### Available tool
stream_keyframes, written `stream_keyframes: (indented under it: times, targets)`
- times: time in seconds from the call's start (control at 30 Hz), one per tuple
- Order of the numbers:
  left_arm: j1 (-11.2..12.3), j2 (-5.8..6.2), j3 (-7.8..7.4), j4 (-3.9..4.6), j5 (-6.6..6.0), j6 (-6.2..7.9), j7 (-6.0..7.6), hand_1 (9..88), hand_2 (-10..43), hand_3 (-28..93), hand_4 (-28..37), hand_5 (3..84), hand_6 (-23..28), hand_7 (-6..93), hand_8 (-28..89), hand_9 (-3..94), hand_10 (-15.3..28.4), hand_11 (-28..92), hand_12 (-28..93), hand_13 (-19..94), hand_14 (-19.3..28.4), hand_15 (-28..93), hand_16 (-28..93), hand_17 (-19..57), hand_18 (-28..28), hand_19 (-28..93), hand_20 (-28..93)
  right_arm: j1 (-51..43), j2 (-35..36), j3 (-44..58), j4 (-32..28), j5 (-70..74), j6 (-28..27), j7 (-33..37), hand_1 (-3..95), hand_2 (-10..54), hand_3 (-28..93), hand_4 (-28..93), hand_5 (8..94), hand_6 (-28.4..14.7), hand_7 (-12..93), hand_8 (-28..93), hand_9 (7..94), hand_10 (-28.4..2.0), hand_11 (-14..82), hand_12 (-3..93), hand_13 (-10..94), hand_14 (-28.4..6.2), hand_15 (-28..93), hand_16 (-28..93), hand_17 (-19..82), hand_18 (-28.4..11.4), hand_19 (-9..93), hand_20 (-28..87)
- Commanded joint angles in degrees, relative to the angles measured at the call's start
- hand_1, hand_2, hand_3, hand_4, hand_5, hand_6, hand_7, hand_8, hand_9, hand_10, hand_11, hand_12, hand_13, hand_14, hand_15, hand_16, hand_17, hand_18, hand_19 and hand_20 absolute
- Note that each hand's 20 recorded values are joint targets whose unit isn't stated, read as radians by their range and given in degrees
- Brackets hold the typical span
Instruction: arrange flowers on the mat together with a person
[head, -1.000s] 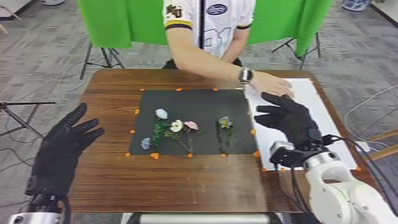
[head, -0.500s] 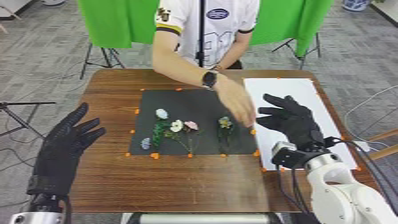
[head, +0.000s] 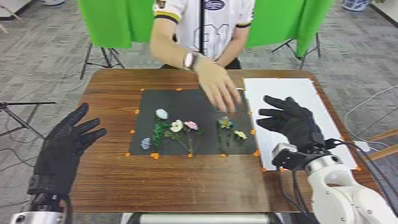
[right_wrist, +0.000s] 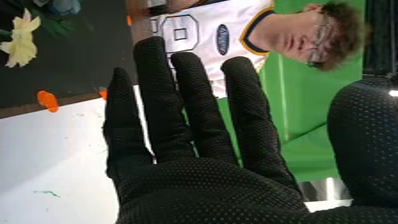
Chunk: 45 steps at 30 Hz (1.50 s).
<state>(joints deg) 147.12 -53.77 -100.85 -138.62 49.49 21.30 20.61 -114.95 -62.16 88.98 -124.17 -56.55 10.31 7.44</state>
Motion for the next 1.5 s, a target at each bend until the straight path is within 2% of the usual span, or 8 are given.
stream_keyframes:
  times: [0.03,0.23,0.3,0.57,0.6,0.83,1.13,1.5]
  targets:
    - [0.6,0.48,0.37,-0.06,-0.31,0.80,-0.02,18.4,2.9,77,-28.3,29.0,3.9,15.6,-11,29.5,17.6,22,11,22,26.1,48,-8,-9.7,23.5,48,12,-1.3,-0.2,0.0,-0.7,0.2,-0.2,-1.5,17.7,8.1,73,-26,50.7,-2.6,13,-11,52.2,-19.4,16.0,13.5,43,-20.9,45,9,10,-26.8,52,13]
    - [-0.2,0.17,0.29,0.27,0.17,-0.23,-1.27,18.3,3.0,77,-28.3,29.1,4.0,15.8,-11,29.6,17.8,22,11,22,26.2,49,-8,-9.8,23.4,48,12,-1.5,0.1,-0.6,-1.0,0.3,0.8,-1.3,17.6,8.1,73,-26,50.9,-2.5,13,-11,52.6,-19.3,16.2,13.4,44,-20.8,45,9,10,-26.9,52,13]
    - [-0.8,0.10,0.66,0.22,0.00,0.35,-1.66,18.3,3.1,77,-28.3,29.1,4.0,15.9,-11,29.9,17.9,23,11,22,26.2,49,-8,-9.9,23.4,48,12,-1.4,0.2,-0.7,-0.9,-0.2,0.6,-1.1,17.6,8.2,73,-26,51.0,-2.6,13,-11,52.8,-19.4,16.4,13.5,44,-20.8,45,9,10,-26.9,52,13]
    - [-1.0,-0.11,0.98,0.36,-0.10,0.67,-1.19,18.4,3.2,77,-28.3,29.3,4.1,16.2,-12,30.6,18.3,23,11,23,26.3,50,-9,-9.9,23.3,48,13,-2.0,0.1,-0.2,-1.1,0.5,0.6,-1.9,17.5,8.3,73,-26,51.5,-2.7,13,-11,53.3,-19.4,16.7,13.6,44,-20.8,45,9,10,-26.9,52,13]
    - [-0.6,0.08,0.95,0.27,-0.27,0.88,-0.69,18.4,3.2,77,-28.3,29.3,4.1,16.1,-12,30.6,18.3,23,11,23,26.3,50,-9,-9.9,23.3,48,13,-1.7,0.2,-0.5,-1.0,0.3,0.9,-2.0,17.5,8.3,73,-26,51.6,-2.7,13,-11,53.3,-19.4,16.8,13.6,44,-20.9,46,9,10,-26.9,52,13]
    - [-0.7,-0.03,0.95,0.31,-0.18,0.34,-0.92,18.3,3.4,77,-28.3,29.4,4.2,15.9,-12,30.7,18.4,23,11,23,26.3,50,-9,-9.9,23.3,48,13,-1.8,0.3,-0.8,-1.2,0.6,1.4,-2.5,17.1,8.5,73,-27,52.0,-2.7,13,-11,54.0,-19.5,17.1,13.7,44,-20.9,46,9,10,-26.9,52,13]
    - [-0.3,0.45,1.17,0.25,-0.39,0.89,-0.22,18.3,3.6,77,-28.3,29.4,4.2,15.6,-11,30.7,18.4,23,11,23,26.3,49,-9,-9.8,23.3,48,13,-2.0,0.3,-0.8,-1.1,0.5,1.3,-2.4,16.9,8.4,74,-27,52.5,-2.6,14,-11,54.5,-19.6,17.1,14.0,45,-20.9,46,9,10,-27.0,53,13]
    - [-0.5,0.27,1.00,0.14,-0.20,0.54,-0.68,18.3,3.8,77,-28.3,29.5,4.2,15.5,-11,30.8,18.5,23,11,23,26.3,49,-9,-9.8,23.2,48,13,-1.7,0.2,-0.9,-1.1,0.7,1.4,-2.2,16.7,8.5,74,-27,52.5,-2.6,14,-11,54.9,-19.9,17.2,14.1,45,-20.9,46,10,11,-26.9,53,13]
